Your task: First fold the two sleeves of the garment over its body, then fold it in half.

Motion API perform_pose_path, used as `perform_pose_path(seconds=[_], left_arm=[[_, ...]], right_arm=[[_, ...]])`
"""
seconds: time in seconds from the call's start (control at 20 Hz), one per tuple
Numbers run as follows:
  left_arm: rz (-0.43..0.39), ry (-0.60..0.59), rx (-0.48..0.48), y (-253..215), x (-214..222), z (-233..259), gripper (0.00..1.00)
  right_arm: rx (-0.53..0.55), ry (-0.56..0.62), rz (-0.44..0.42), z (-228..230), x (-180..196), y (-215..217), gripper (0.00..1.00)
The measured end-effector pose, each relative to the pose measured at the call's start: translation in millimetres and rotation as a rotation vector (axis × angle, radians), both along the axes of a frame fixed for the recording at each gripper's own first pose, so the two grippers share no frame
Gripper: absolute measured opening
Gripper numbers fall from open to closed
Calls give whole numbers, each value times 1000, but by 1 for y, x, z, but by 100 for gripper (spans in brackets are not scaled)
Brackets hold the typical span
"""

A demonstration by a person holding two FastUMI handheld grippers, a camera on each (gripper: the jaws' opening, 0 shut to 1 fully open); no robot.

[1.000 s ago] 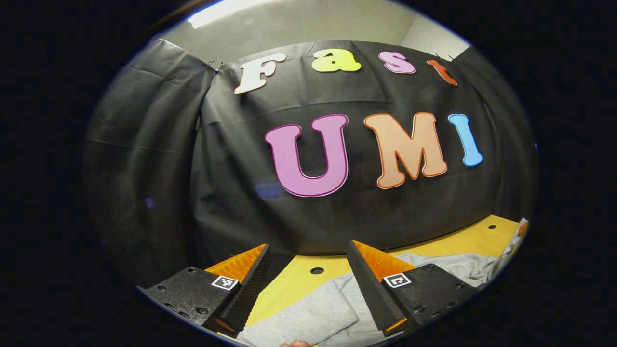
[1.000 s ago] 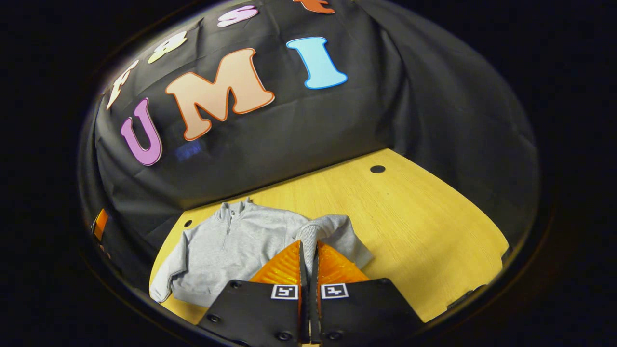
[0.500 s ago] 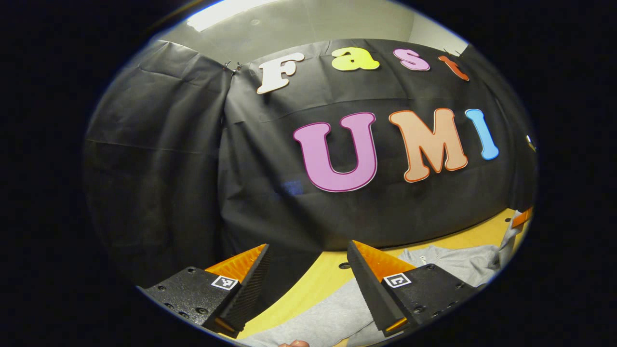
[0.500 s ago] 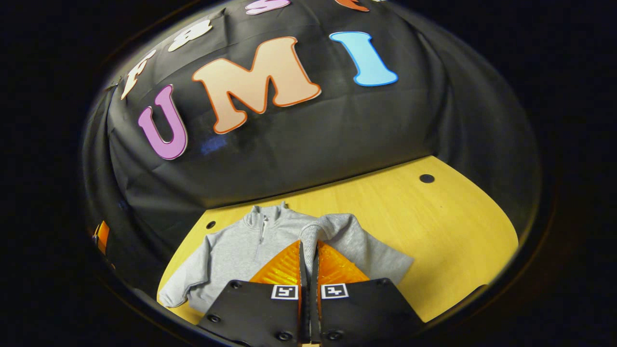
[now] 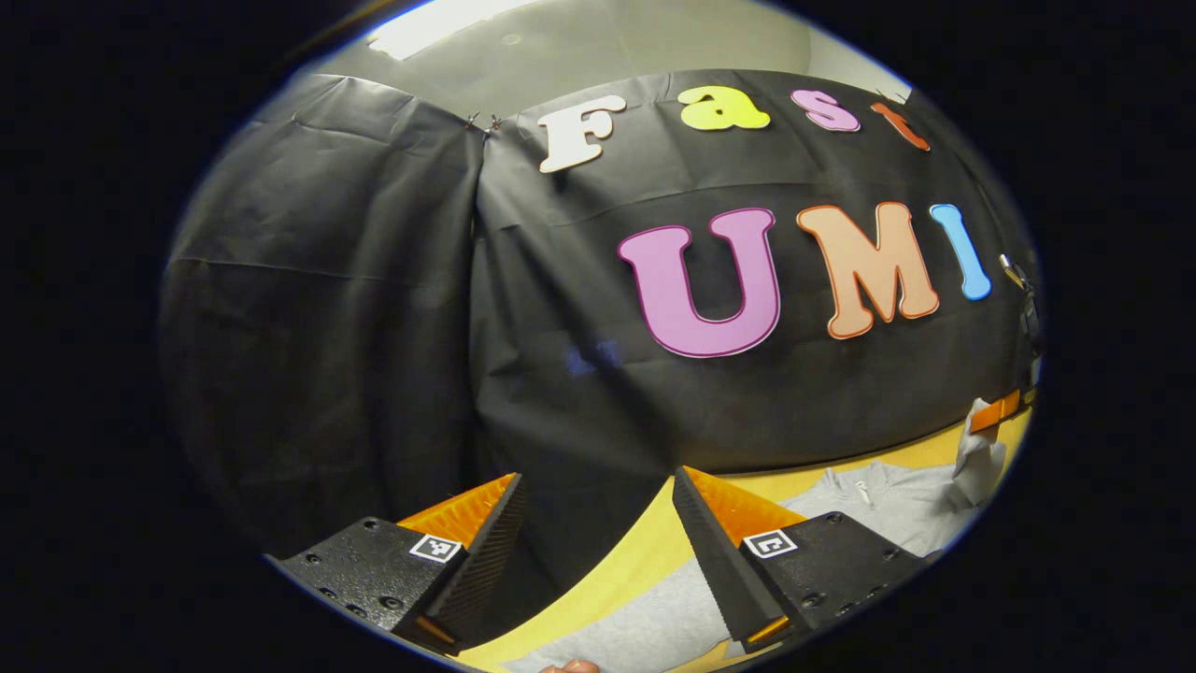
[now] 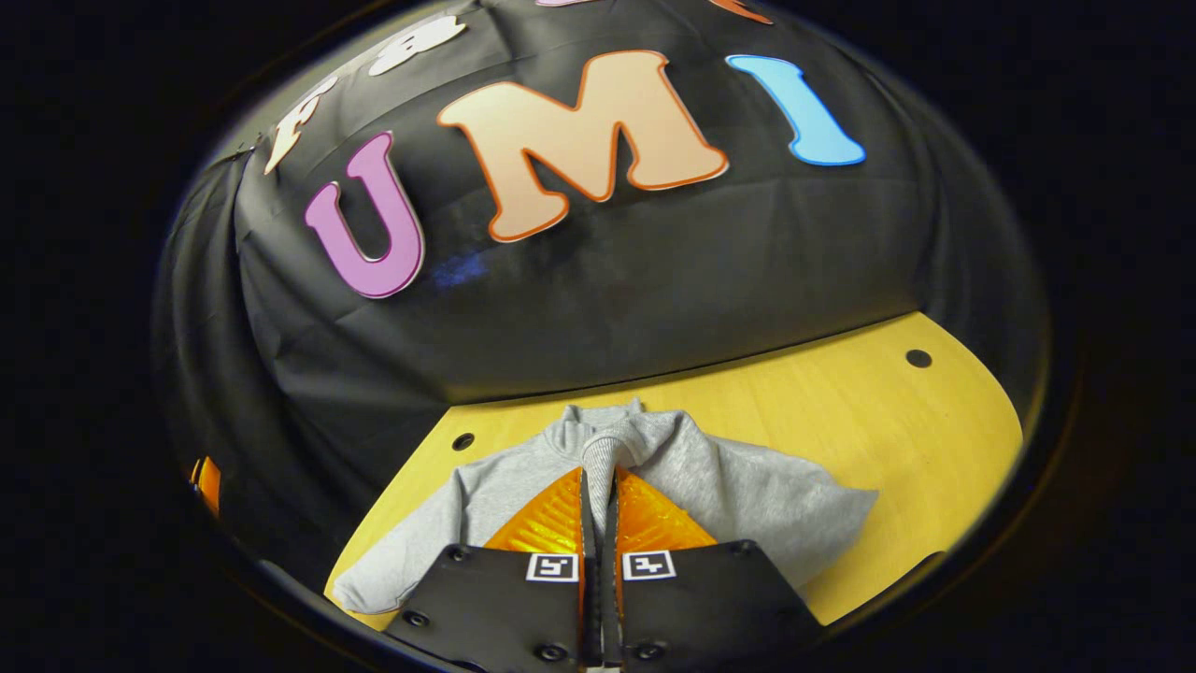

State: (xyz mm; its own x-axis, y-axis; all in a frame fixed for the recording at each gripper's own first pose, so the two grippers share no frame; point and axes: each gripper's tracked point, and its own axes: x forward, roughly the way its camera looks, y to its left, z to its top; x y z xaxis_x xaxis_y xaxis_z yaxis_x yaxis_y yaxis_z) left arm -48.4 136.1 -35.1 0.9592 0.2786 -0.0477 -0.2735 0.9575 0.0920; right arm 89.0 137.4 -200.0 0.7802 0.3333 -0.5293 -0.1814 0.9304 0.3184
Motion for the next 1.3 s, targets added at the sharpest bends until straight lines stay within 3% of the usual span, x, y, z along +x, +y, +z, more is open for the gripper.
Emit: perform_pose_path(seconds=[0.5, 0.85, 1.0, 1.05, 1.1, 1.25, 1.3], left_arm=[[112, 39, 7, 65, -34, -18, 93], [182, 102, -8, 96, -65, -47, 97], [192, 160, -13, 100, -76, -73, 94], [191, 176, -16, 101, -78, -81, 93], [188, 196, -22, 101, -79, -91, 97], [188, 256, -57, 97, -89, -123, 94], [184, 268, -68, 95, -90, -133, 98]], right_arm=[[15, 42, 159, -27, -4, 121, 3], [-76, 155, 284, -97, -31, 176, 4], [-95, 205, 322, -119, -37, 194, 4], [-92, 217, 330, -130, -38, 200, 7], [-78, 222, 342, -132, -41, 203, 21], [-83, 158, 370, -118, -40, 210, 80], [-94, 126, 374, -115, -38, 207, 100]])
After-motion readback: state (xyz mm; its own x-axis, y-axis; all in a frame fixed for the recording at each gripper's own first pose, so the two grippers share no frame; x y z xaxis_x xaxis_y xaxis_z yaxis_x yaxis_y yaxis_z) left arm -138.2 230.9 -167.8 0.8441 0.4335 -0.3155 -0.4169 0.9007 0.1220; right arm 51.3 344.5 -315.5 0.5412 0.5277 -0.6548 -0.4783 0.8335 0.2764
